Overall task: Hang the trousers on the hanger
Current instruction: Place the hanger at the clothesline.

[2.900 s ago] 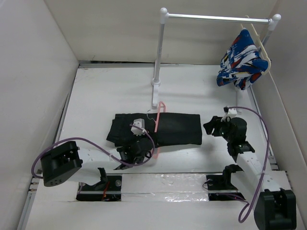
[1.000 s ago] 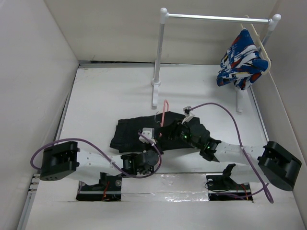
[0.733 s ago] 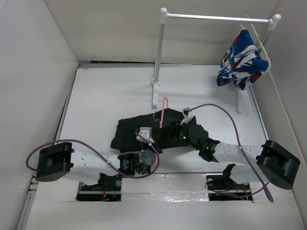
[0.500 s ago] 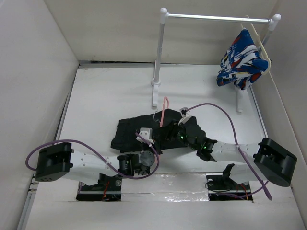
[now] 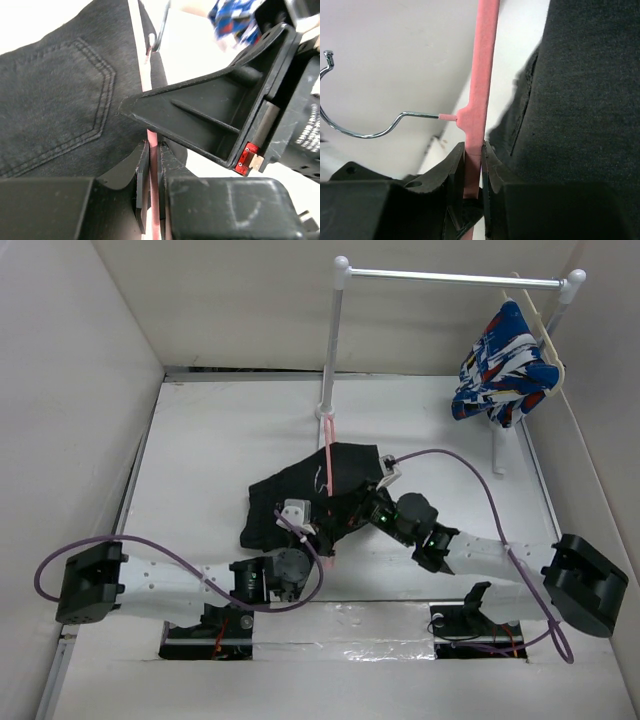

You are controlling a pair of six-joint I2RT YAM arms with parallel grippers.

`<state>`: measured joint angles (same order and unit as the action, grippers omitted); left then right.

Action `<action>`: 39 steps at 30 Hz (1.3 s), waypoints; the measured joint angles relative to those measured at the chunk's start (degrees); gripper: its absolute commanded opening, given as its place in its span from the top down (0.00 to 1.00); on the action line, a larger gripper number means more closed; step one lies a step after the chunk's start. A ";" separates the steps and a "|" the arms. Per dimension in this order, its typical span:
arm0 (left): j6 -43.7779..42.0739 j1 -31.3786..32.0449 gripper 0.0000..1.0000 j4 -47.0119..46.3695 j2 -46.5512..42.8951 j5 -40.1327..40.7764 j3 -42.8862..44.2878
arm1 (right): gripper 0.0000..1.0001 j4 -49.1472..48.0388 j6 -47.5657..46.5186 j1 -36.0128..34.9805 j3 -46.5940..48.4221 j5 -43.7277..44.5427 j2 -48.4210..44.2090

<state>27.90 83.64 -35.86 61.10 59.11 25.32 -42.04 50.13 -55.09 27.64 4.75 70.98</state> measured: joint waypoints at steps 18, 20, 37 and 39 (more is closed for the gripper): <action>-9.79 0.02 0.79 4.09 -22.21 1.31 10.97 | 1.00 -3.43 15.82 20.70 8.07 -14.93 1.57; -8.94 0.02 0.78 5.86 -23.67 1.64 10.97 | 1.00 -3.32 17.99 22.84 11.37 -15.87 3.67; 3.45 0.02 0.76 23.32 -23.96 -0.09 10.88 | 1.00 9.25 22.75 38.32 47.67 -18.03 20.59; 4.52 0.04 0.75 23.74 -23.91 -0.74 10.36 | 1.00 10.38 23.15 40.41 51.47 -19.30 23.45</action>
<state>32.42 83.68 -12.12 37.19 58.37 35.68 -31.66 73.28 -14.68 79.11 -14.55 94.43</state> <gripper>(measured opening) 0.240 0.206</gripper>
